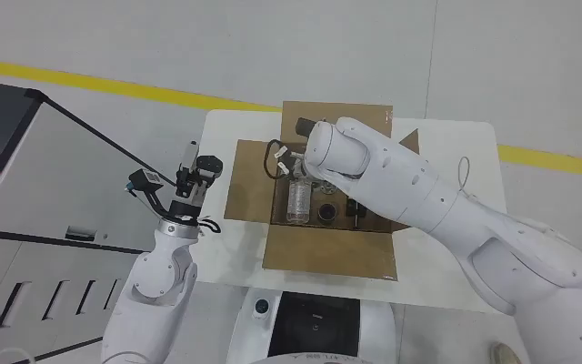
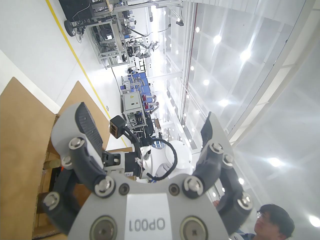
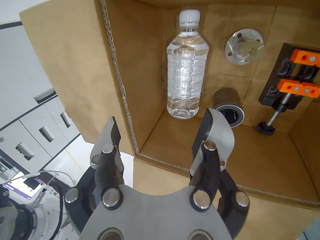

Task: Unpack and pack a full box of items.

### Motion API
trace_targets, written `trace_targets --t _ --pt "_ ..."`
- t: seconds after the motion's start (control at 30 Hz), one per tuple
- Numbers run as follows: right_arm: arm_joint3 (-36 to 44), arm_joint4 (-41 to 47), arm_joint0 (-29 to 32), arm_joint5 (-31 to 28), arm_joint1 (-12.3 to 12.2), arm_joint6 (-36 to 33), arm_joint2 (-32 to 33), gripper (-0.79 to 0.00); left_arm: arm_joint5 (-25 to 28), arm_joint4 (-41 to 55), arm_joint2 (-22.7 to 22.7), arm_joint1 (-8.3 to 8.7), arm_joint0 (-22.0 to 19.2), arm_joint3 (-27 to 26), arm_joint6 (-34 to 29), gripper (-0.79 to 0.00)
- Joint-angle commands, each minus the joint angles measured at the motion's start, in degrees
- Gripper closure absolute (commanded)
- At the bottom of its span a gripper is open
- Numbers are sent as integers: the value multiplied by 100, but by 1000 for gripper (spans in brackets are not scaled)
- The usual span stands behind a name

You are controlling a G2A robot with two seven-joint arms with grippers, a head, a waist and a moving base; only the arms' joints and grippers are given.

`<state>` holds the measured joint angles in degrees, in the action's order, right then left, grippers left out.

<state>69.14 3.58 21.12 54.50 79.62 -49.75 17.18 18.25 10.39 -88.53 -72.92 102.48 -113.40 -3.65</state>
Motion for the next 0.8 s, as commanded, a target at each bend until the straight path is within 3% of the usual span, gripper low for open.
trace_targets --t 0.0,0.3,0.33,0.37,0.4,0.77 --pt "-299 27 -32 -121 8 -72 8 -622 0 1 -1 0 0 0 -1 -785" --pt "-602 489 135 -179 954 1899 96 -634 0 1 -1 0 0 0 -1 -785" --pt "-654 569 128 -195 1089 2076 93 -668 0 1 -1 0 0 0 -1 -785" --pt "-742 652 118 -243 1231 2201 68 -785 0 1 -1 0 0 0 -1 -785" --pt "-885 730 102 -306 1380 2301 28 -785 0 1 -1 0 0 0 -1 -785" --pt "-885 730 102 -306 1380 2301 28 -785 0 1 -1 0 0 0 -1 -785"
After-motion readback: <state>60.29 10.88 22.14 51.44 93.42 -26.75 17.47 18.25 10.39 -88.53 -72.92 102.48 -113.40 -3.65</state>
